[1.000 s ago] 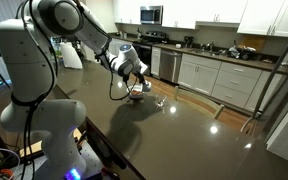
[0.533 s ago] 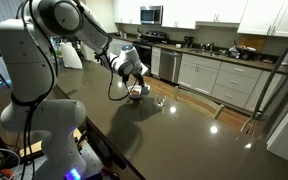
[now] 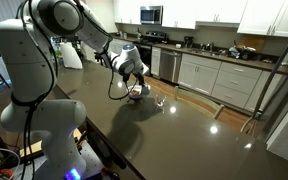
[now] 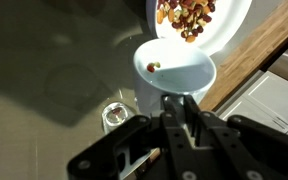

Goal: Slide the white mug to the right, pour the contents in the white mug into the bowl

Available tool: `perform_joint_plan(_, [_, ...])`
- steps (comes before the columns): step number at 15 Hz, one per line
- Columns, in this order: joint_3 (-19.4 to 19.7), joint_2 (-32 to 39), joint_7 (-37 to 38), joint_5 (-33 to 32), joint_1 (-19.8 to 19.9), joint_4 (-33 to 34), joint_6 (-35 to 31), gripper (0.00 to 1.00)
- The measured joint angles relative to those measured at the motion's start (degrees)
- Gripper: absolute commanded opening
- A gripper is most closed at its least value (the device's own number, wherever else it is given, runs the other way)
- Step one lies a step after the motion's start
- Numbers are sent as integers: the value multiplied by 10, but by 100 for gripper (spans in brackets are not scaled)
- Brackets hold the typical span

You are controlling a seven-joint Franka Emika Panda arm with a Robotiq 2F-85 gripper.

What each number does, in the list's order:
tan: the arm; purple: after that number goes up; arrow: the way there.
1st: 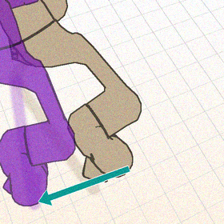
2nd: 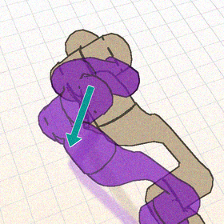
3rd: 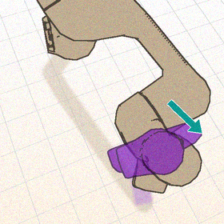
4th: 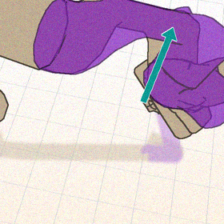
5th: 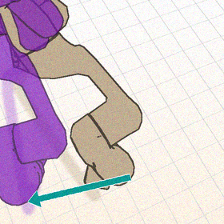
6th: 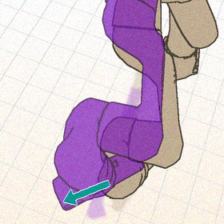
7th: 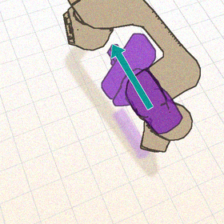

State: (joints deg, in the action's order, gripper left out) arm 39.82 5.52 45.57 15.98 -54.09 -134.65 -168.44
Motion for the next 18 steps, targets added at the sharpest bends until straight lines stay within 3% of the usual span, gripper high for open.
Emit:
perform_joint_plan(1, [0, 0, 0, 0, 0, 0, 0, 15])
perform_joint_plan(2, [0, 0, 0, 0, 0, 0, 0, 7])
perform_joint_plan(10, [4, 0, 0, 18, 2, 2, 52, 7])
perform_joint_plan(11, [-17, -1, 0, 19, 27, 3, 62, 7])
perform_joint_plan(16, [-223, -20, -17, 72, 249, 19, 128, 7])
perform_joint_plan(17, [-258, -21, -21, 82, 288, 23, 137, 15])
perform_joint_plan(18, [-285, -21, -21, 83, 319, 26, 138, 15])
